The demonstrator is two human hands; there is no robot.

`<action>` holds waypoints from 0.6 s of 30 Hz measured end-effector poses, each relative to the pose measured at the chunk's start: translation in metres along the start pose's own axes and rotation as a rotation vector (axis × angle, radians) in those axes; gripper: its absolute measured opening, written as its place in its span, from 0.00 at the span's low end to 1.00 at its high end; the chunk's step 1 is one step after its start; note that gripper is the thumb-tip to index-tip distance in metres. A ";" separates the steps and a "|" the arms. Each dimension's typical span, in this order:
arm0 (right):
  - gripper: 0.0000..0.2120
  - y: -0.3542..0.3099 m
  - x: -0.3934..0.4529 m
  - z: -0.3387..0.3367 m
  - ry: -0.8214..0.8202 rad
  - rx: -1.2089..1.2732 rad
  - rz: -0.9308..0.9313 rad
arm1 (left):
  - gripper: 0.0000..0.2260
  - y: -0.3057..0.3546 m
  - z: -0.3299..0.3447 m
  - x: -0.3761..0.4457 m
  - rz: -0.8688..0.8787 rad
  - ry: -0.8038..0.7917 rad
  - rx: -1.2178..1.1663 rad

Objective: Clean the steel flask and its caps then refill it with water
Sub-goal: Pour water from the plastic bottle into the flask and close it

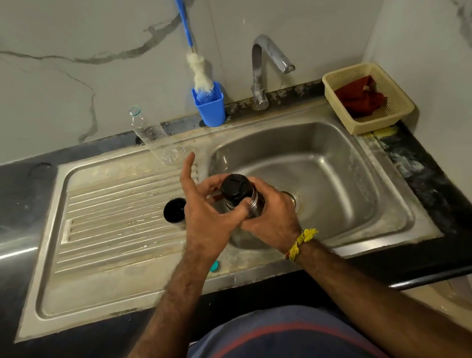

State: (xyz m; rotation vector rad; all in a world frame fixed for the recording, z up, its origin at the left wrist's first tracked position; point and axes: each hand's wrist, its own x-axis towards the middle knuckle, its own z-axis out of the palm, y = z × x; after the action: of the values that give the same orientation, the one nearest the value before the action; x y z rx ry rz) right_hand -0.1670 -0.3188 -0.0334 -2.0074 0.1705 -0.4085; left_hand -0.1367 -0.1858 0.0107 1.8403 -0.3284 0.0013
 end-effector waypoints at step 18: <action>0.32 -0.009 0.001 -0.004 0.025 0.072 -0.002 | 0.59 0.009 0.007 0.005 0.007 0.043 -0.089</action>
State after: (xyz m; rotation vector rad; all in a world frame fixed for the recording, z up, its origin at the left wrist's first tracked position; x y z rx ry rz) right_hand -0.1682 -0.3188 -0.0238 -1.9323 0.1669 -0.4348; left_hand -0.1355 -0.1961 0.0176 1.7485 -0.2999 0.0309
